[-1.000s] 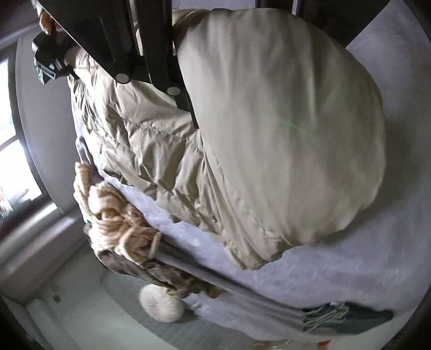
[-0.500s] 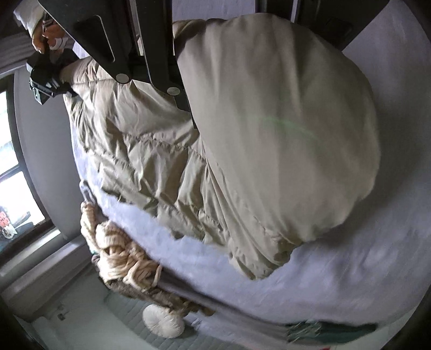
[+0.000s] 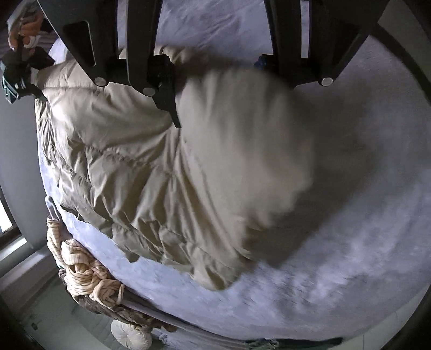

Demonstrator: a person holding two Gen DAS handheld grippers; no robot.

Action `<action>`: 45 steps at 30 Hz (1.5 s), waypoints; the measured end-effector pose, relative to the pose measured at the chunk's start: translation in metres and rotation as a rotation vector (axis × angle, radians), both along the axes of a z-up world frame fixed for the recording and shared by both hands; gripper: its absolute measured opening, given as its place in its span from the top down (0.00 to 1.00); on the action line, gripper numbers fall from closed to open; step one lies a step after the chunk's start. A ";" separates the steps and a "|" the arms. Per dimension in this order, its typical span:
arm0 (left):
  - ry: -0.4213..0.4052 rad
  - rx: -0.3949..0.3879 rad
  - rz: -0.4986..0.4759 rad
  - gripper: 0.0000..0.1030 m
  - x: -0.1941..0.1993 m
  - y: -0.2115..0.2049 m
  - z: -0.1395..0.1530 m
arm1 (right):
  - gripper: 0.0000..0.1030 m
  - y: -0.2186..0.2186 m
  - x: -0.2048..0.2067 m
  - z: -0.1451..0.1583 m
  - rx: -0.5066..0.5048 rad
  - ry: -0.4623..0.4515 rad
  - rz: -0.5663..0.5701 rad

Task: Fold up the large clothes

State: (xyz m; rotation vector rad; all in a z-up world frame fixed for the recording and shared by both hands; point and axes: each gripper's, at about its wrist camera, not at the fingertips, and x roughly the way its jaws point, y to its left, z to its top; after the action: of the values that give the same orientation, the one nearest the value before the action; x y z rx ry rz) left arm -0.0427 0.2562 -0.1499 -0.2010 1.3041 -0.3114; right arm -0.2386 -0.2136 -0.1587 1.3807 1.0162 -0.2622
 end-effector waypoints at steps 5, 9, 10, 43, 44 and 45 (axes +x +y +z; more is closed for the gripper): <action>-0.031 0.060 0.056 0.56 -0.012 0.028 0.027 | 0.49 -0.018 -0.041 0.024 -0.084 0.086 -0.041; -0.129 0.135 0.097 0.56 -0.005 0.037 0.054 | 0.57 -0.036 -0.070 0.054 -0.248 0.165 -0.104; -0.138 0.128 0.100 0.56 0.000 0.037 0.058 | 0.75 -0.039 -0.072 0.062 -0.288 0.163 -0.115; -0.003 0.233 -0.036 0.25 -0.006 -0.014 0.045 | 0.54 0.022 0.008 0.068 -0.388 0.201 0.244; -0.013 0.240 -0.045 0.25 -0.009 -0.018 0.048 | 0.54 0.026 0.011 0.071 -0.399 0.193 0.265; -0.021 0.249 -0.052 0.25 -0.011 -0.020 0.050 | 0.54 0.028 0.014 0.072 -0.404 0.190 0.276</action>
State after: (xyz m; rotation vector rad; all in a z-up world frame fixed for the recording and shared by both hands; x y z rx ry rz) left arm -0.0540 0.2361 -0.1002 0.0463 1.3161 -0.1924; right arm -0.2250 -0.1859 -0.0866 0.8520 1.2204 -0.3740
